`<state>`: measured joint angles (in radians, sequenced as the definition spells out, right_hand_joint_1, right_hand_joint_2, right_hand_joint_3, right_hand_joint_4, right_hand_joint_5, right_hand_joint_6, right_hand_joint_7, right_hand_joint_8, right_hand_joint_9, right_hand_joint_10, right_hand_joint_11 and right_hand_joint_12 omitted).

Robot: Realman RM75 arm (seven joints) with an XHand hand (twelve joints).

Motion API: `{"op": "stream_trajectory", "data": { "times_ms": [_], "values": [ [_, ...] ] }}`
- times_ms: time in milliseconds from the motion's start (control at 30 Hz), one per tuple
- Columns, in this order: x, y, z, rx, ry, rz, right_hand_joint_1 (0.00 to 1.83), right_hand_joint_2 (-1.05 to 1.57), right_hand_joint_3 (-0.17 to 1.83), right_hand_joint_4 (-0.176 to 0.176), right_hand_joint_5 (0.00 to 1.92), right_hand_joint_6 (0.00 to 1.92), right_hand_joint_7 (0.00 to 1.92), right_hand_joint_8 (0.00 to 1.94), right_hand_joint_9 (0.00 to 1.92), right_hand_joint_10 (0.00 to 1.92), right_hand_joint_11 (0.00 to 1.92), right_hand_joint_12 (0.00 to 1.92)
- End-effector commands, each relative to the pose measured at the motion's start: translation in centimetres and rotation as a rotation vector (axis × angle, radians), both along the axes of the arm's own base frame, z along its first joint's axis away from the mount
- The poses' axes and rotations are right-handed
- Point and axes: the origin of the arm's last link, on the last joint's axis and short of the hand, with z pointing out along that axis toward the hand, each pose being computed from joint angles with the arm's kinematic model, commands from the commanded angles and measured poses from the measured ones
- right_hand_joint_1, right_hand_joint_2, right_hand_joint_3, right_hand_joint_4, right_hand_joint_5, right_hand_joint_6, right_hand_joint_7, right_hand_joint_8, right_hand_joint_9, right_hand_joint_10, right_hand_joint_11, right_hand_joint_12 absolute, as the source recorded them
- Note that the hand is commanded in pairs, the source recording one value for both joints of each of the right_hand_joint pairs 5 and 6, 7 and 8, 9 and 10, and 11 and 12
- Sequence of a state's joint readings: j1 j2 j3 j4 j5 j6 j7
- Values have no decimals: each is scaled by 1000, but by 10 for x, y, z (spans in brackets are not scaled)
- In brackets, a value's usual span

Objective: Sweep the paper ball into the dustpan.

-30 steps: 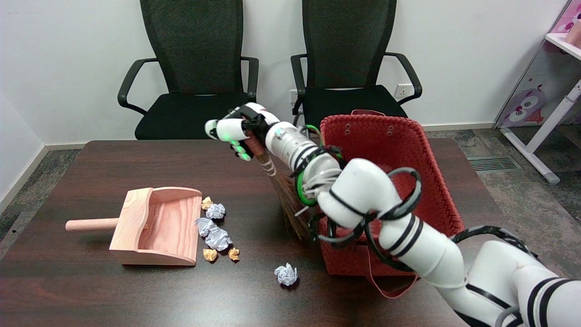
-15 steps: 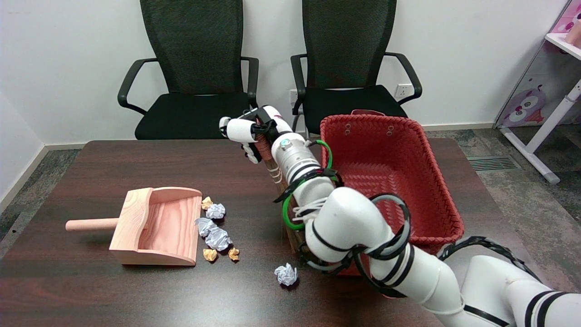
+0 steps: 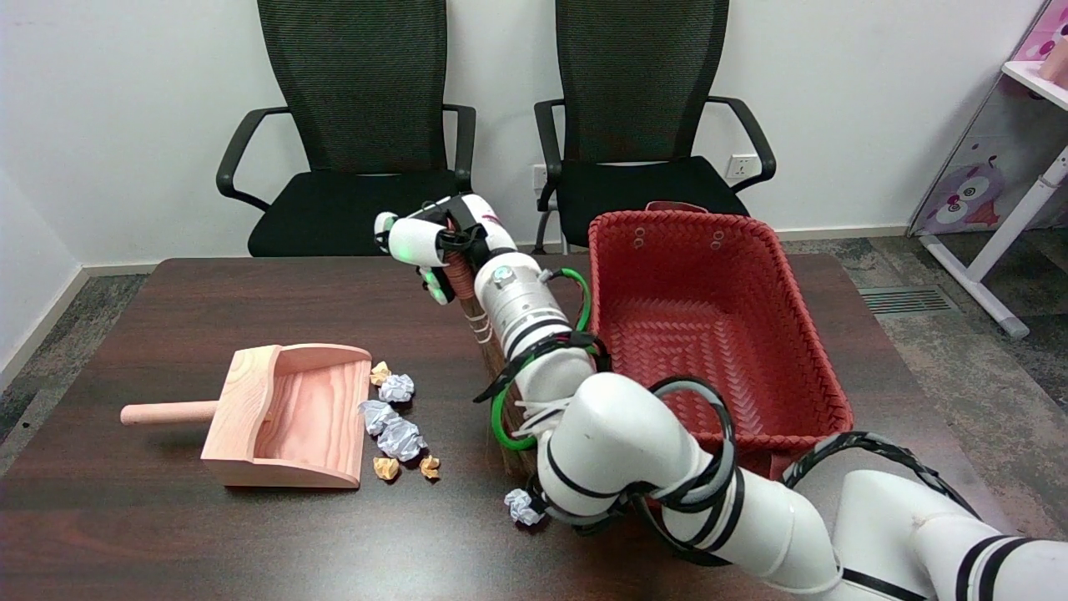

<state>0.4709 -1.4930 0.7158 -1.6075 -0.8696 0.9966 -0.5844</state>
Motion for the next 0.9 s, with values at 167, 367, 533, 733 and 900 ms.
{"op": "stream_trajectory", "data": {
  "times_ms": [167,367,533,733,900],
  "values": [
    [10,14,-13,65,30,64,1016,1571,1385,176,1920,1920,1920,1920,1920,1920,1920,1920],
    [15,24,-12,88,100,80,1021,1571,1337,176,1920,1920,1920,1920,1920,1920,1920,1920],
    [18,32,-10,85,157,91,1024,1571,1318,176,1920,1920,1920,1920,1920,1920,1920,1920],
    [13,37,-7,70,153,81,1030,1571,1286,176,1920,1920,1920,1920,1920,1920,1920,1920],
    [8,32,-13,90,155,76,1032,1571,1287,176,1920,1920,1920,1920,1920,1920,1920,1920]
  ]
}}
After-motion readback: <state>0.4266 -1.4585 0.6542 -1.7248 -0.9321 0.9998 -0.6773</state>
